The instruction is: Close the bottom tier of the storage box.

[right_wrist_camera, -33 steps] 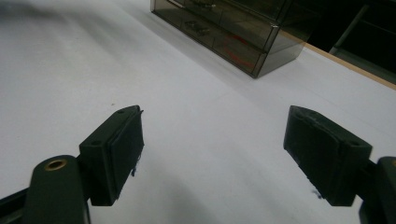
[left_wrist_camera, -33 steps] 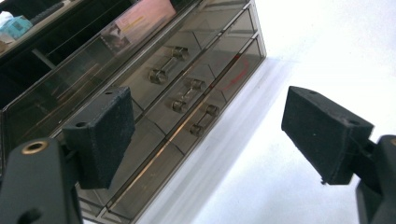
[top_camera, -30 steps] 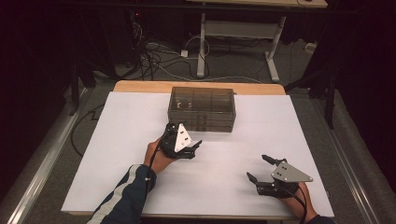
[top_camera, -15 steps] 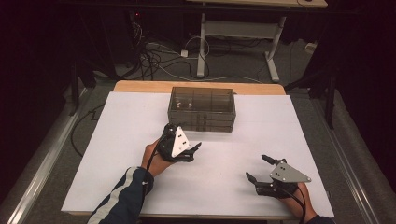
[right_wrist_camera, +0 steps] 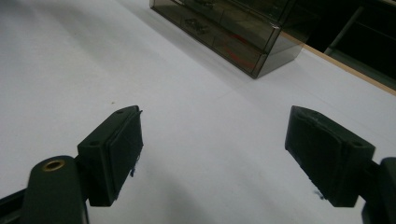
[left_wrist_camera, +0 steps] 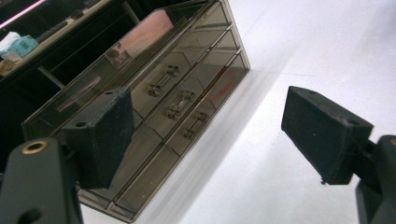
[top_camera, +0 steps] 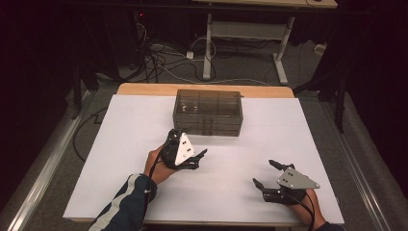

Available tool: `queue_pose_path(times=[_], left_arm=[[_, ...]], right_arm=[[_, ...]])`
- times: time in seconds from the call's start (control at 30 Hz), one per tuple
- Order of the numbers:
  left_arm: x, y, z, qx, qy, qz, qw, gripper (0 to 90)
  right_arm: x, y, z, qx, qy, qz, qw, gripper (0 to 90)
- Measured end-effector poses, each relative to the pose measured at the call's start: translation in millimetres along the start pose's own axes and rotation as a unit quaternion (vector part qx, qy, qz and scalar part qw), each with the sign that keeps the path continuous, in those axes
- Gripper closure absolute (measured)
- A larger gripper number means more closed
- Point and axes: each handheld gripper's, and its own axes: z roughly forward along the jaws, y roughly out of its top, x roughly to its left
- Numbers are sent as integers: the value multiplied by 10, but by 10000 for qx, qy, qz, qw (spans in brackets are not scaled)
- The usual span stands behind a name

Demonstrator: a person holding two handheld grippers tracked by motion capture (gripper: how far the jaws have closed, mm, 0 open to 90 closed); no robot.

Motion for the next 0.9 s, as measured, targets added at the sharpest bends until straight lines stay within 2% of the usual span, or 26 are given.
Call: queue_pose_path(times=[0.9], left_arm=[[-58, -13, -259, -123, -20, 154, 9998, 169]], right_arm=[[45, 46, -27, -8, 2, -26, 10000, 207]])
